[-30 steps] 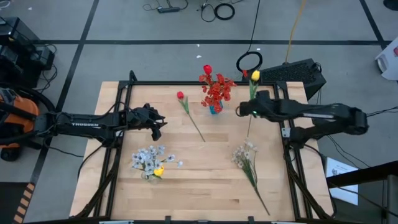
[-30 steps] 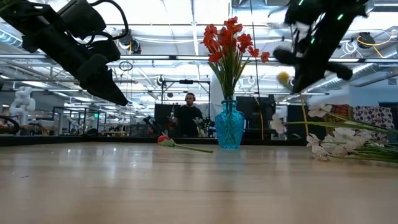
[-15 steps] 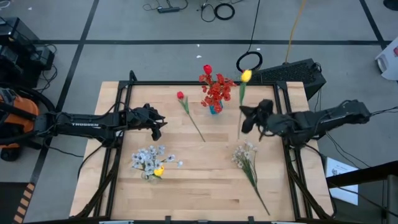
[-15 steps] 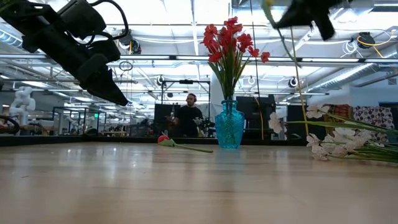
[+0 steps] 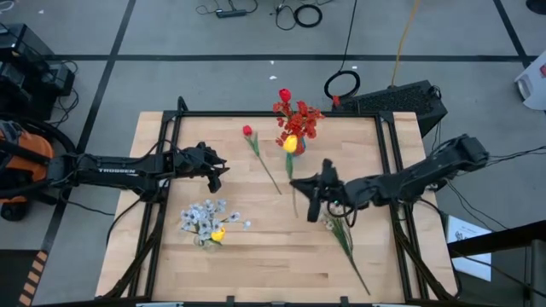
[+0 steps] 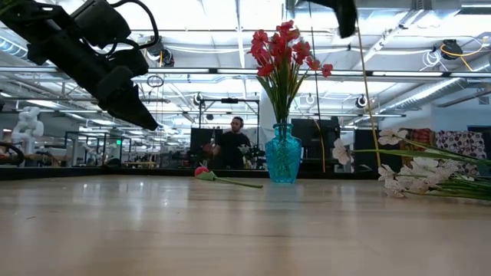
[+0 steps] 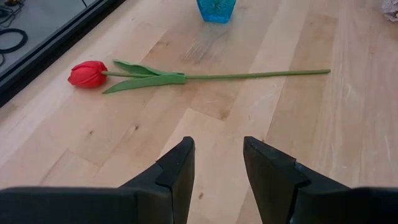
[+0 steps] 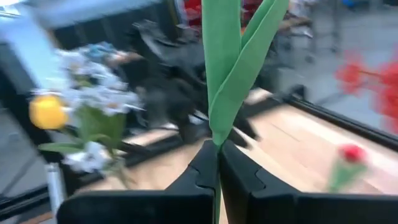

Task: Sort flowers into vase by color
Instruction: Put the yellow flower into the transparent vase

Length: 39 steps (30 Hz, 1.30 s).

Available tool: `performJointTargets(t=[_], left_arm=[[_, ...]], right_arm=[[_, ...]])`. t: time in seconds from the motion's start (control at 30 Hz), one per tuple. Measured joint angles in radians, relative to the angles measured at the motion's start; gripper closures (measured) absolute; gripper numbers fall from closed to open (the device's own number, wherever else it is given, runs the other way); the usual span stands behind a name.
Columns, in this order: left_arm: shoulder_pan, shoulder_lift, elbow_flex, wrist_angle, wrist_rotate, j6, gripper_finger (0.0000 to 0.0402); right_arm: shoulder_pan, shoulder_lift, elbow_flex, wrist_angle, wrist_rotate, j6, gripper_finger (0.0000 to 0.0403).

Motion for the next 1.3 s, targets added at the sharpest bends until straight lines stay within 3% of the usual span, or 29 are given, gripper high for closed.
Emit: performJointTargets(t=[0.13, 0.4, 0.6, 0.7, 0.97, 1.17, 1.3], left_arm=[[0.0, 0.0, 0.0, 0.0, 0.0, -0.004, 0.0256], [0.0, 0.0, 0.0, 0.0, 0.0, -0.025, 0.0256], [0.0, 0.0, 0.0, 0.0, 0.0, -0.025, 0.0256], [0.0, 0.0, 0.0, 0.0, 0.0, -0.025, 0.0256], [0.0, 0.0, 0.0, 0.0, 0.0, -0.026, 0.0256], [0.0, 0.0, 0.0, 0.0, 0.0, -0.026, 0.0256], [0.0, 0.0, 0.0, -0.001, 0.003, -0.026, 0.0256]], right_arm=[[0.001, 0.12, 0.0, 0.278, -0.131, -0.151, 0.0403], [-0.018, 0.37, 0.0, 0.78, -0.266, -0.271, 0.0403], [-0.021, 0.467, 0.0, 0.973, -0.369, -0.33, 0.0403], [-0.02, 0.503, 0.017, 0.988, -0.376, -0.357, 0.0403], [0.003, 0.645, 0.238, 0.888, -0.576, -0.439, 0.0403], [0.027, 0.705, 0.432, 0.658, -0.578, -0.454, 0.0403], [0.029, 0.752, 0.541, 0.611, -0.576, -0.46, 0.0403]])
